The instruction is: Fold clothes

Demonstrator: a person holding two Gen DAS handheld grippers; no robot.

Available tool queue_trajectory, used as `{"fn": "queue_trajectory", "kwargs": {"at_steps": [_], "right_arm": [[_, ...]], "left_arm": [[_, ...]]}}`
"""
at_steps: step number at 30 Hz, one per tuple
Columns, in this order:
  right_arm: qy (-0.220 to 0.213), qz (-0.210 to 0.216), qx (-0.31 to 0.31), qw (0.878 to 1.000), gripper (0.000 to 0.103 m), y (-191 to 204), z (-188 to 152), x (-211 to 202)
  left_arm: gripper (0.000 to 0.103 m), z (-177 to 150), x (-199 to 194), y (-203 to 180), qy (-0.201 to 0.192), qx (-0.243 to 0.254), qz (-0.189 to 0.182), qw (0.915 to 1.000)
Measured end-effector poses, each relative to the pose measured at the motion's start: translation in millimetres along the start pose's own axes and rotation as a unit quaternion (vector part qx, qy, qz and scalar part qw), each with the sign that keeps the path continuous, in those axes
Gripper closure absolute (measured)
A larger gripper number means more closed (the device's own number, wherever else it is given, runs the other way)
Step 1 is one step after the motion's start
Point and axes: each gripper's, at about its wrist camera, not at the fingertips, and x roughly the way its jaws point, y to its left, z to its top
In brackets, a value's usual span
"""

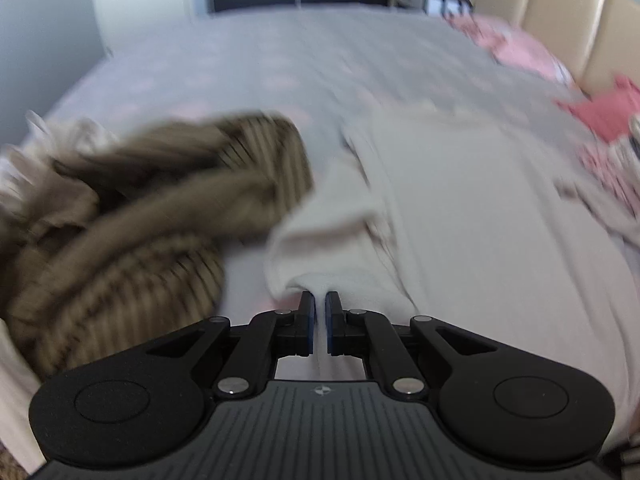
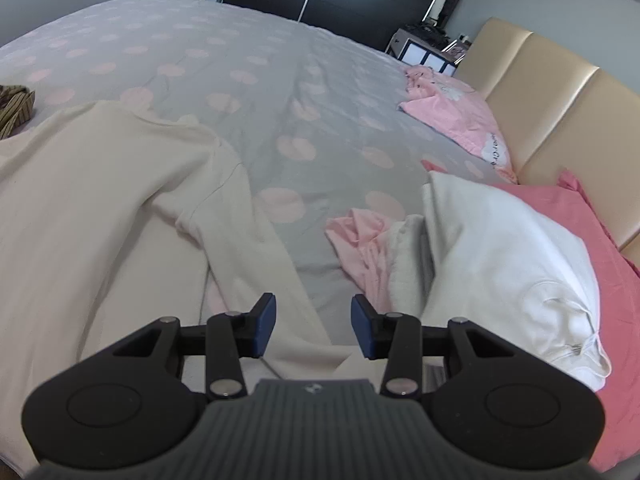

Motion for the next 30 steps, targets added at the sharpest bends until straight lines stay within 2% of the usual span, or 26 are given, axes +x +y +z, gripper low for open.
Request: {"fn": "queue_trajectory", "kwargs": {"at_steps": [3,5,8,10,13,15,17,18,20,22,25,27,30], "right_arm": [[0.012,0.016,0.0,1.0,0.058,5.3,0.2,5.3],[0.023,0.029,0.0,0.999,0.058,8.9,-0.2,8.5],[0.038,0.043,-0.007,0.998,0.058,14.8,-4.1,13.4],[0.049,0.053,-0.011,0.997,0.058,18.4,-7.7,16.5],[0.07,0.079,0.002,0.994,0.06,18.1,-14.8,20.3],[0.082,0.097,0.013,0.992,0.061,16.0,-20.5,20.8],[0.093,0.12,0.022,0.988,0.061,15.2,-27.3,20.2],[0.098,0.133,0.026,0.986,0.061,15.2,-30.9,19.7],[0.111,0.159,0.029,0.981,0.064,17.0,-39.0,19.8],[0.126,0.181,0.023,0.975,0.065,22.4,-48.7,20.6],[0.144,0.205,0.005,0.968,0.065,31.8,-62.3,20.6],[0.154,0.216,-0.014,0.964,0.065,37.9,-69.5,20.3],[0.166,0.228,-0.039,0.959,0.061,45.7,-77.8,21.0]], "left_arm": [[0.1,19.3,-22.1,15.7,-0.065,-0.025,0.035,0.9969],[0.1,33.4,-38.4,28.0,-0.107,-0.044,0.067,0.991],[0.1,43.9,-49.9,49.7,-0.143,-0.055,0.12,0.9808],[0.099,43.3,-45.8,67.8,-0.134,-0.083,0.131,0.9788],[0.097,36.6,-25.8,82.5,-0.09,-0.118,0.119,0.9817],[0.097,29.2,-18.5,78.6,-0.075,-0.102,0.121,0.9845],[0.088,21.6,-19.6,66.8,-0.071,-0.059,0.132,0.9869],[0.088,17.1,-23.4,59.9,-0.072,-0.037,0.13,0.9882],[0.081,9.3,-31.8,46.0,-0.073,-0.006,0.103,0.992],[0.078,0.3,-40.6,30.9,-0.061,0.017,0.054,0.9965],[0.072,-13.2,-38.9,7.6,-0.012,0.045,-0.035,0.9983],[0.066,-26.2,-30.6,-9.5,0.037,0.07,-0.086,0.9932],[0.064,-47.5,-13.5,-35.2,0.121,0.121,-0.136,0.9758]]}}
